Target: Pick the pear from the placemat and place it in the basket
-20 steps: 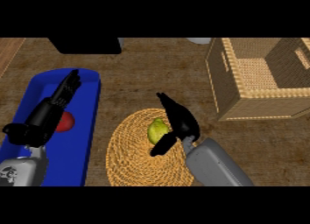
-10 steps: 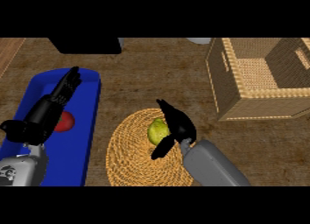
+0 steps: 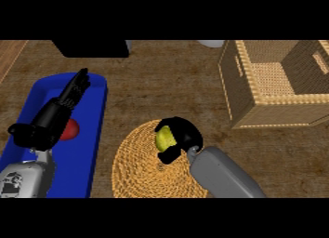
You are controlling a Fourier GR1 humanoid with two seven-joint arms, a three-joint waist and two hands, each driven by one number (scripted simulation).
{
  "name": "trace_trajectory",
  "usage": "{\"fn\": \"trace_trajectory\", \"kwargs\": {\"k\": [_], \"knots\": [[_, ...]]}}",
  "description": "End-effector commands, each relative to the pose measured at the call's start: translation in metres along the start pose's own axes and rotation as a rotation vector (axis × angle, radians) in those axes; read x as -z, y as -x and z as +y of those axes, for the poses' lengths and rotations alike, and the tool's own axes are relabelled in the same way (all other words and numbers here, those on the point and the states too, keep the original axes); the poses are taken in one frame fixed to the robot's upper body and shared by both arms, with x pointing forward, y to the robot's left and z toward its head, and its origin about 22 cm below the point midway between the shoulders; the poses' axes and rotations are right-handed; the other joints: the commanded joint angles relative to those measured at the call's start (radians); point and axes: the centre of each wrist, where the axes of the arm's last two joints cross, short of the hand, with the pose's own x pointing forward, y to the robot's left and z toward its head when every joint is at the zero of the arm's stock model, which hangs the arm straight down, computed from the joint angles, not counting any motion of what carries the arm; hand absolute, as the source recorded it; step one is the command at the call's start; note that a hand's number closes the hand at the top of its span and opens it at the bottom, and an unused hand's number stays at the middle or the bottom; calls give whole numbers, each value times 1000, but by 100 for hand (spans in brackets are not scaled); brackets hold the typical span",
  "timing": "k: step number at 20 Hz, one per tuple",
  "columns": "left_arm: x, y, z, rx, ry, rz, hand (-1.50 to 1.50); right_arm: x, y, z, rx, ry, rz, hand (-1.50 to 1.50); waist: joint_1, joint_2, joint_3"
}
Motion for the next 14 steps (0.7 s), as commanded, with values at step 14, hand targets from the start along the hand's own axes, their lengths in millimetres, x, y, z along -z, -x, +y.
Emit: {"fn": "trace_trajectory", "kwargs": {"k": [14], "knots": [[-20, 8, 5, -19, -38, 14, 0, -38, 34, 41, -383, 79, -175, 150, -26, -8, 1]]}}
